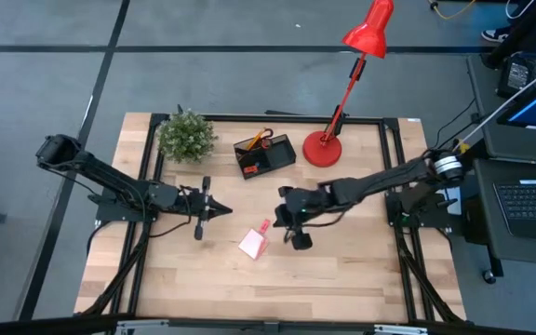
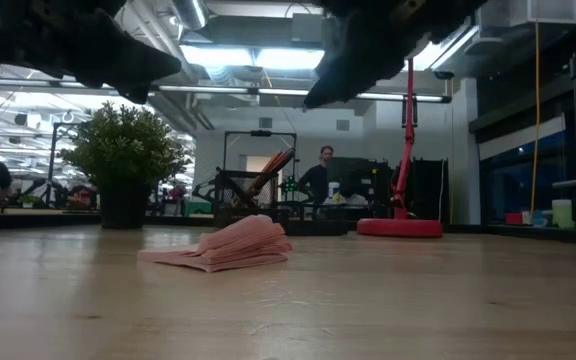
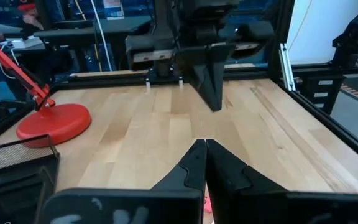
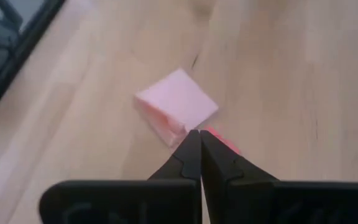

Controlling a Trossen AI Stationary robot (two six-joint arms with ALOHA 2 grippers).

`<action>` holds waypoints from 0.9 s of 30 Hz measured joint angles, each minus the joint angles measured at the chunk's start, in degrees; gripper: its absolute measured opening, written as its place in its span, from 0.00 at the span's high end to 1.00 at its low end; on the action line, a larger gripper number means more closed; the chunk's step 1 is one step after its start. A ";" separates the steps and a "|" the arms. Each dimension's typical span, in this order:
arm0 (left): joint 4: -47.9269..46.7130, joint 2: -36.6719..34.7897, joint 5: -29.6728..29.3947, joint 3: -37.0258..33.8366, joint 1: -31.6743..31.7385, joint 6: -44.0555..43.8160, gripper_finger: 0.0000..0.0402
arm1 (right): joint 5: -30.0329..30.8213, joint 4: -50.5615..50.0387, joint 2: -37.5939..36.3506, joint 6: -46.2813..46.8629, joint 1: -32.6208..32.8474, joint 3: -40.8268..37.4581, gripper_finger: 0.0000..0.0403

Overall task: Pick and place office supplies into organizer
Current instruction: Put the pink eraser into the black desk organizer

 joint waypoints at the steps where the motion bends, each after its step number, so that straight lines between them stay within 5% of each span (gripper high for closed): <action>1: 0.00 0.00 0.02 0.00 0.00 0.05 1.00 | -0.72 -2.22 0.94 -0.74 -0.46 1.69 0.99; 8: -0.04 0.00 0.04 0.00 0.00 0.06 0.99 | -11.74 -6.96 6.37 -7.40 -4.37 8.53 0.98; 27: -0.85 0.00 -0.85 0.00 0.00 1.06 0.99 | -10.18 -10.38 15.49 -13.02 -8.86 11.25 0.66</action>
